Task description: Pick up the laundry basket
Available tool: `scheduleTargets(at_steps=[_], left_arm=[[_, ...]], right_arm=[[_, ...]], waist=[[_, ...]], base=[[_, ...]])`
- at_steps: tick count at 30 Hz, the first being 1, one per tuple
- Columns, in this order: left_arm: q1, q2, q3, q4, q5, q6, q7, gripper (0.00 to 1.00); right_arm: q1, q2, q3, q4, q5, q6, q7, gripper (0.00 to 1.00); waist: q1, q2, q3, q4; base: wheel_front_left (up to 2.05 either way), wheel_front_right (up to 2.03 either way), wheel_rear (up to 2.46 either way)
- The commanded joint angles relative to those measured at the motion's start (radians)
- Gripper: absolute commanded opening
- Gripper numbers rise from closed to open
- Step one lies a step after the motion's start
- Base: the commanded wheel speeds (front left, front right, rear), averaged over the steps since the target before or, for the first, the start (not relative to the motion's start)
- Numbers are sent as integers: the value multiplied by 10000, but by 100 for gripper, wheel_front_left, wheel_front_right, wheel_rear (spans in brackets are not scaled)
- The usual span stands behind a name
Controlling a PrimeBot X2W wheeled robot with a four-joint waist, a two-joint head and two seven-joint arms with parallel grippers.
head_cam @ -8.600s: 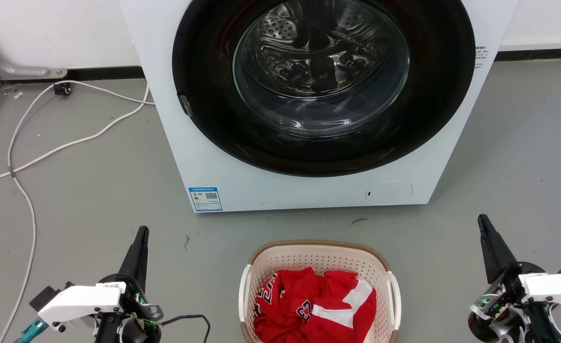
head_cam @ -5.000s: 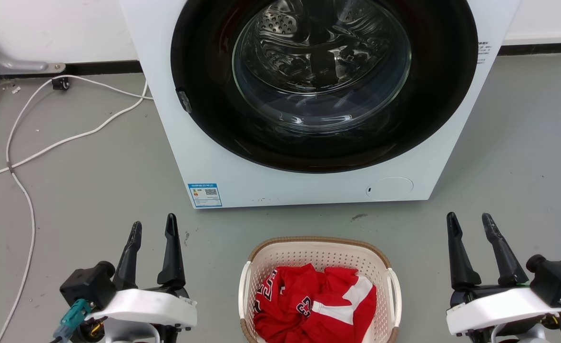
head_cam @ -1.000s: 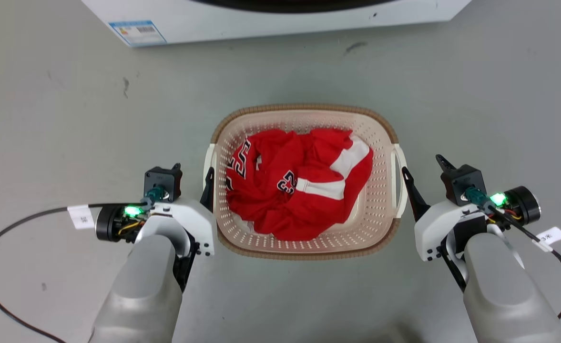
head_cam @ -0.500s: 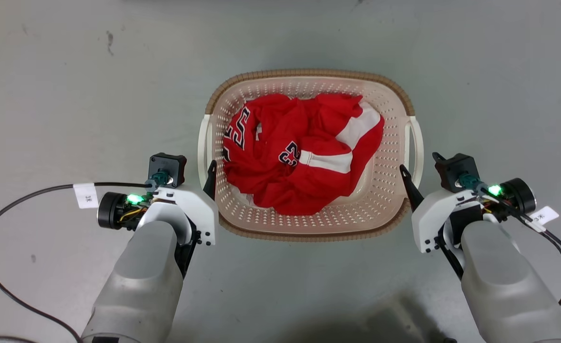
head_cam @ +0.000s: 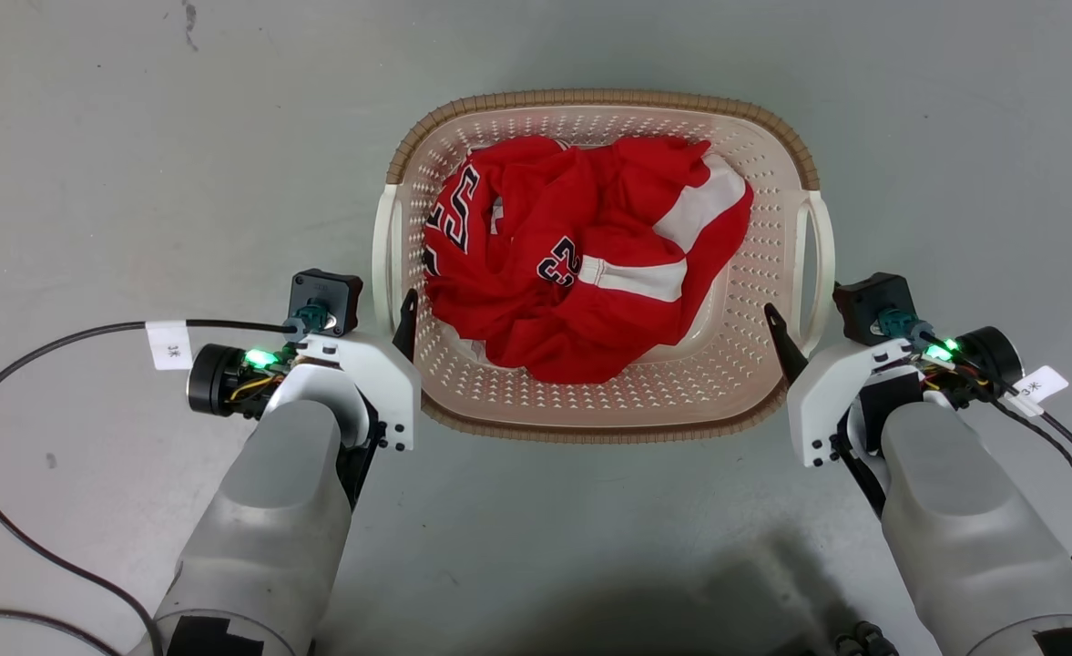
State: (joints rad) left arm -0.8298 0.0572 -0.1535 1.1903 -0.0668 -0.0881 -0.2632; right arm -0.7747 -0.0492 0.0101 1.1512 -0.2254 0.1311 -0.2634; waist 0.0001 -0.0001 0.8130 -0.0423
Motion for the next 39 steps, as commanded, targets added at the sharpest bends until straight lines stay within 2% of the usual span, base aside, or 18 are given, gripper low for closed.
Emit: scheduleTargets(at_steps=[1,2,3,4,13,21,29,39], left_arm=[[-177,3,-27,-20,-34,-1,-24,100],[-202,1,-65,24,-13,-7,-24,85],[-206,-1,-96,82,-9,-24,-24,31],[-223,-3,-125,150,-31,-53,-24,0],[-453,-5,-362,600,-199,-194,-1,0],[-307,-53,-562,800,-400,-275,2,0],[26,-66,-785,919,-737,-376,459,0],[801,-77,-1219,954,-1504,-443,1324,0]], right_arm=[[-154,-20,29,76,87,-7,-21,100],[-204,-20,47,137,106,-7,-21,31],[-255,-22,51,180,114,-7,-21,0],[-274,-22,87,333,154,-7,-19,0],[-472,-25,418,628,405,-11,-12,0],[-394,-37,649,913,516,-13,-16,0],[-139,-37,1043,1241,652,-13,131,0],[411,-26,2185,1343,1455,-11,643,0]], waist=[[-1,1,15,9],[-1,1,30,11],[-1,1,45,9],[-1,1,56,16],[-1,1,54,27],[-1,1,-411,56],[-1,1,-1334,96],[-1,1,-2849,129]], base=[[0,0,0],[0,0,0],[0,0,0],[0,0,0],[0,0,0],[0,0,0],[0,0,0],[0,0,0]])
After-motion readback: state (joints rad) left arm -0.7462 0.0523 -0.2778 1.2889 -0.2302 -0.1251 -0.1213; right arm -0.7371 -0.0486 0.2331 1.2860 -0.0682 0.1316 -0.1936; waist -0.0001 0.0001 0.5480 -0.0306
